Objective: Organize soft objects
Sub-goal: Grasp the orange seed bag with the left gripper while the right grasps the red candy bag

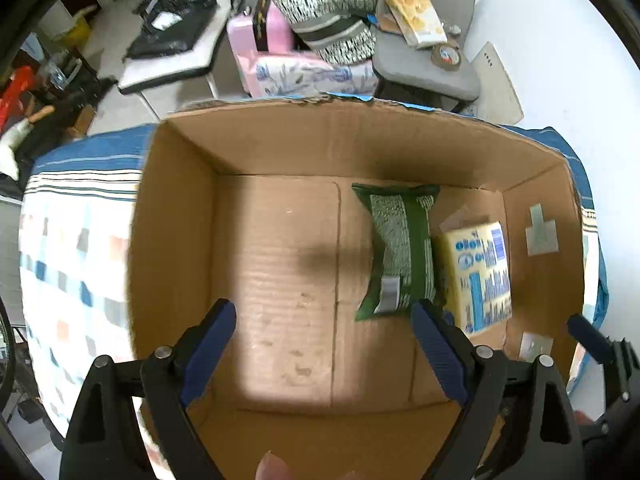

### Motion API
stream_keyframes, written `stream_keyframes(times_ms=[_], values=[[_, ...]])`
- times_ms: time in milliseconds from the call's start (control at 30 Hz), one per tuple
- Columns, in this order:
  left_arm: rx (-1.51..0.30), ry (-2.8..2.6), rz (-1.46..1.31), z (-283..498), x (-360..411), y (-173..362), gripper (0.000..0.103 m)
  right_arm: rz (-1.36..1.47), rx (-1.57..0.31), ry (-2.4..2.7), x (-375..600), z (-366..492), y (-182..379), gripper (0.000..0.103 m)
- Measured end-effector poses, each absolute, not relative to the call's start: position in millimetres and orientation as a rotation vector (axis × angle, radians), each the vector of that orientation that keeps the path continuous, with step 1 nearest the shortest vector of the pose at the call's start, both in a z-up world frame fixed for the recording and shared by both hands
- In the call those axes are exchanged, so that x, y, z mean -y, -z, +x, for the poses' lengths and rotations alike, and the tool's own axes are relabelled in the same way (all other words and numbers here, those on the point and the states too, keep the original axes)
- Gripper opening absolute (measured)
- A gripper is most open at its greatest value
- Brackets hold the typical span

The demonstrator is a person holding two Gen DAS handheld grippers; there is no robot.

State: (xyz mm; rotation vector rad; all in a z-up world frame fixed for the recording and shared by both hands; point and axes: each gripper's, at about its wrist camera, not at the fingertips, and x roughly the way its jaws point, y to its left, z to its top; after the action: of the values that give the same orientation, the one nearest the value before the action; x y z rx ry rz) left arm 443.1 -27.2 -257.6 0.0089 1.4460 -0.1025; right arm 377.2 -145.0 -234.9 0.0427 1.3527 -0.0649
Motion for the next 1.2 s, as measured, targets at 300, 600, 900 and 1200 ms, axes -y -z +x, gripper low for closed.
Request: stream_keyframes(times_ms=[300,600,900,1200], values=[[-1.273,0.083,0.048,384,22,202,0.089,0.05,-1.247,0.078,145,330,180,0.103],[-1.14,0.106,0.017,328,10,138,0.089,0.054,-1.139,0.086,135,276,115,0.103],[-1.065,0.131,-0.01,286,-13,108,0.103,0.167,-1.106,0.065,129,224,86,0.103],[-1.252,0.034,-0.028,252,-63,181,0.103,0.212,-1.322,0.075,131,199,175,0.103]])
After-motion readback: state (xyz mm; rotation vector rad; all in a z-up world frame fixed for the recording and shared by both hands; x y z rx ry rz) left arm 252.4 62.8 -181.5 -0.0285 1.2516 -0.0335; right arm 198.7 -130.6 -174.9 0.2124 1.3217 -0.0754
